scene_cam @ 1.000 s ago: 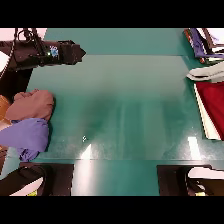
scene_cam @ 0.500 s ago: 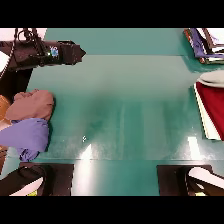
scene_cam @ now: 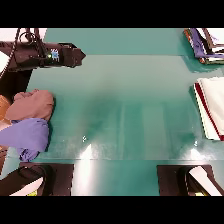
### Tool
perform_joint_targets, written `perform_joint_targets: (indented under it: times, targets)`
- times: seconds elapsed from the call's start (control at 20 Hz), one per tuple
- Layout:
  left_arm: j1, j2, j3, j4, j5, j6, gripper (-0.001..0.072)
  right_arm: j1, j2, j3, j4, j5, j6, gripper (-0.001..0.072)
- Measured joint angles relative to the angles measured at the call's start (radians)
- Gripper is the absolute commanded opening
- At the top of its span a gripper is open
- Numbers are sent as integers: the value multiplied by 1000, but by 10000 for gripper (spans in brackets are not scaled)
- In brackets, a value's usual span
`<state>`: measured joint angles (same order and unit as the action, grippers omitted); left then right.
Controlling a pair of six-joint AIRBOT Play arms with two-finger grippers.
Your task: Fold the shirts.
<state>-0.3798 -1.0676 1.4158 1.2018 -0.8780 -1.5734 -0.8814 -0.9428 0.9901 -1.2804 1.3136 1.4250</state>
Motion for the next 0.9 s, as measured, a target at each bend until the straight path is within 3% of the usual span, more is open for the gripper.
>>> perform_joint_targets:
  times: [0.2,0.45,0.55,0.6,0.7,0.75,0.9]
  targets:
    - [0,0,0,0,-5,2,23,86,49,3,34,-8,11,616]
    - [0,0,0,-1,-5,3,24,414,7,131,147,-8,16,598]
    - [0,0,0,-1,-3,3,23,578,-37,187,163,-6,17,498]
    - [0,0,0,-1,3,3,24,662,-65,217,167,-5,17,409]
    - [0,0,0,-2,8,3,24,811,-121,273,172,-4,14,61]
    - [0,0,0,-2,11,3,24,880,-150,303,173,-4,7,14]
    - [0,0,0,-2,14,3,24,1034,-225,378,177,-2,-18,14]
